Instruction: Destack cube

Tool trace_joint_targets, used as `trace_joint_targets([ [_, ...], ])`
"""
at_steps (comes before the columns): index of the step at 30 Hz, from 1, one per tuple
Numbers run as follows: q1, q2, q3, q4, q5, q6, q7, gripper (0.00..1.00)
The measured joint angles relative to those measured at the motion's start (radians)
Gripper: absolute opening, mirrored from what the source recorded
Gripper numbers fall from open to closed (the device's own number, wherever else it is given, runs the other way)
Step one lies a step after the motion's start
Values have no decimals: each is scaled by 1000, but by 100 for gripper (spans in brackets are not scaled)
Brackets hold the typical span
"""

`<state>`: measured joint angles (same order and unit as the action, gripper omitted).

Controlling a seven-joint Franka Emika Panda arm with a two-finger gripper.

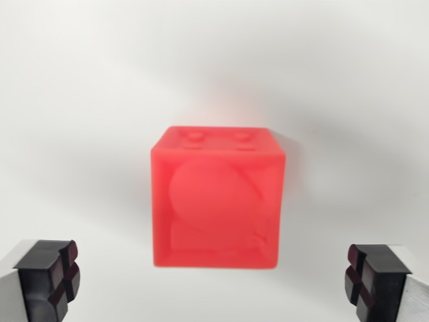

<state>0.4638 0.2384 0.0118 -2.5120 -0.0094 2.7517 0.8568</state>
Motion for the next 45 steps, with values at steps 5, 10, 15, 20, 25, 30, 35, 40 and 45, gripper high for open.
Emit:
trace_joint_targets([
  [5,0,-52,0,-4,1,-47,-1,100],
  [10,0,-105,0,-5,3,-98,-2,100],
  [15,0,-164,0,-5,4,-156,-3,100],
  [20,0,-220,1,0,5,-218,-4,100],
  [25,0,-267,1,10,6,-275,-4,100],
  [30,0,-310,1,25,7,-332,-5,100],
  [35,0,-350,1,42,7,-388,-5,100],
  [40,0,-378,1,60,7,-436,-5,100],
  [45,0,-406,1,80,8,-484,-5,100],
])
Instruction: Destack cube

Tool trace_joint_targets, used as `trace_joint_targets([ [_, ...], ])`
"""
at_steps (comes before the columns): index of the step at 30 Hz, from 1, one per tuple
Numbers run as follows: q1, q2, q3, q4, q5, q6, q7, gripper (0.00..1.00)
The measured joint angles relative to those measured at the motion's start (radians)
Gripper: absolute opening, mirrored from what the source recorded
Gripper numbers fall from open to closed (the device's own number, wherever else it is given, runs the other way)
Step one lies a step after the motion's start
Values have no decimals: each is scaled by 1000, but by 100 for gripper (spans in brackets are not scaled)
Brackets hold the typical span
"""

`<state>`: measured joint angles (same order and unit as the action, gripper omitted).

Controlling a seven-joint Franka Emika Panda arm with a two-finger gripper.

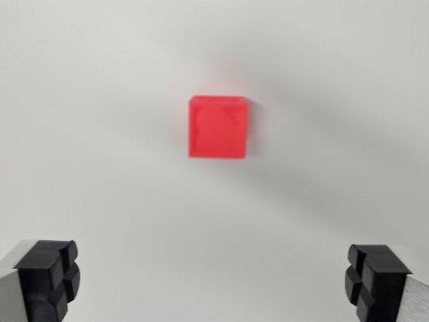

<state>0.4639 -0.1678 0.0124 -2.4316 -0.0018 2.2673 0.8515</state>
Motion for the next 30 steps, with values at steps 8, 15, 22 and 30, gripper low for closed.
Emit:
trace_joint_targets([
  [8,0,-31,0,29,0,-61,0,100],
  [15,0,-48,0,50,0,-98,0,100],
  [22,0,-56,0,60,0,-117,-1,100],
  [30,0,-55,0,61,0,-119,0,100],
])
